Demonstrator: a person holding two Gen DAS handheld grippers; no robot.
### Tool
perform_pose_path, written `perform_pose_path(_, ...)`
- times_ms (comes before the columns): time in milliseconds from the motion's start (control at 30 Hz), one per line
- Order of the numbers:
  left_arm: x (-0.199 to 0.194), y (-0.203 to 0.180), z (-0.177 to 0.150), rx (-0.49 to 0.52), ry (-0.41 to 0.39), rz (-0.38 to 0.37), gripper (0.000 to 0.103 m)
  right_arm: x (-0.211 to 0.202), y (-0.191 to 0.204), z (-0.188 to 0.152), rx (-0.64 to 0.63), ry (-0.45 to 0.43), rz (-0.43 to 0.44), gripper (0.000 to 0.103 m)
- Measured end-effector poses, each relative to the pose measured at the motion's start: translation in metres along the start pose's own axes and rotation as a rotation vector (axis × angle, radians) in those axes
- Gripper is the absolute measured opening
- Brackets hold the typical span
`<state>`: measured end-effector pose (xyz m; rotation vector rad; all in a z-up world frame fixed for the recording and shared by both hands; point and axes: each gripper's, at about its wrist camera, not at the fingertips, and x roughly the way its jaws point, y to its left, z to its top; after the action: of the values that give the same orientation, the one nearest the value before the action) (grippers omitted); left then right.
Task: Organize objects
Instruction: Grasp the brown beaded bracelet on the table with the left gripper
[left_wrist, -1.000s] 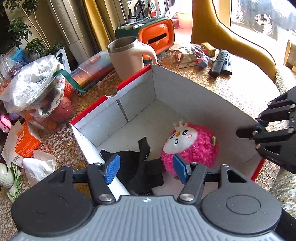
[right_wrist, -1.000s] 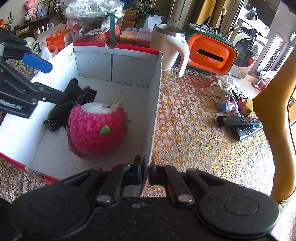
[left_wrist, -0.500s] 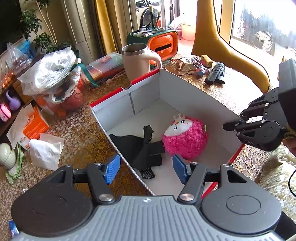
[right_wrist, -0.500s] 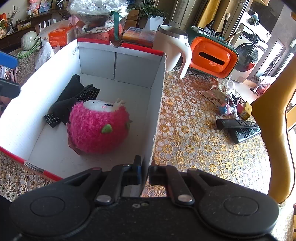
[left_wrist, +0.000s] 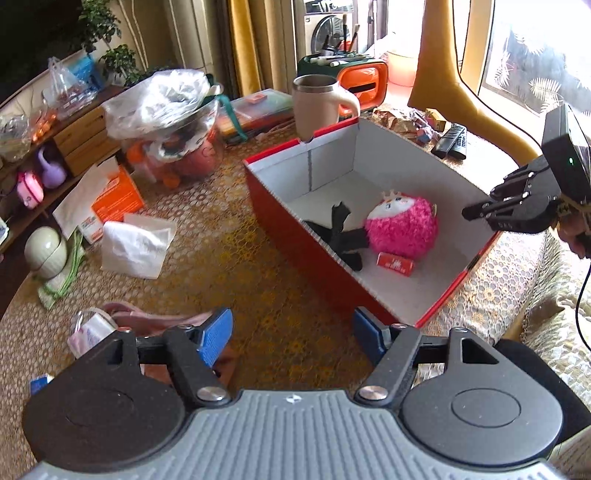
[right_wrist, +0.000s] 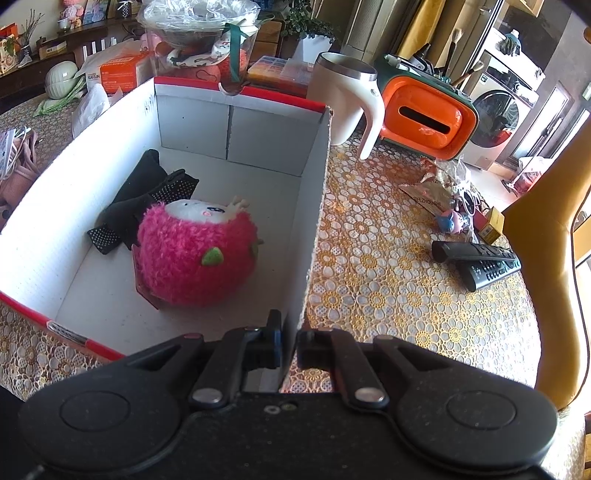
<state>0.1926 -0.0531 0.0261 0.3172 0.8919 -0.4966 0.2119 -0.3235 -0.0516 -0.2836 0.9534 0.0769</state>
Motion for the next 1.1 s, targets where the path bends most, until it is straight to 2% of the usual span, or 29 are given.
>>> perform_pose_path(400, -0.021, 0.062, -0.081, -0.171, 0.050, 0.062, 0.082, 0.004, -0.013, -0.002, -0.024, -0.006, -0.013, 0.008)
perform_pose_path(533, -0.005, 0.066, -0.104, -0.226, 0.086, 0.063, 0.083, 0.004, -0.013, -0.003, -0.026, -0.006, -0.013, 0.008)
perform_pose_path(700, 0.023, 0.064, -0.121, -0.248, 0.109, 0.095, 0.083, 0.003, -0.012, -0.003, -0.025, -0.006, -0.015, 0.008)
perform_pose_path(1000, 0.059, 0.083, -0.135, -0.350, 0.134, 0.156, 0.082, 0.003, -0.012, -0.003, -0.026, -0.006, -0.015, 0.008)
perform_pose_path(1100, 0.066, 0.086, -0.138, -0.350, 0.146, 0.167, 0.080, 0.003, -0.012, -0.003, -0.026, -0.006, -0.015, 0.008)
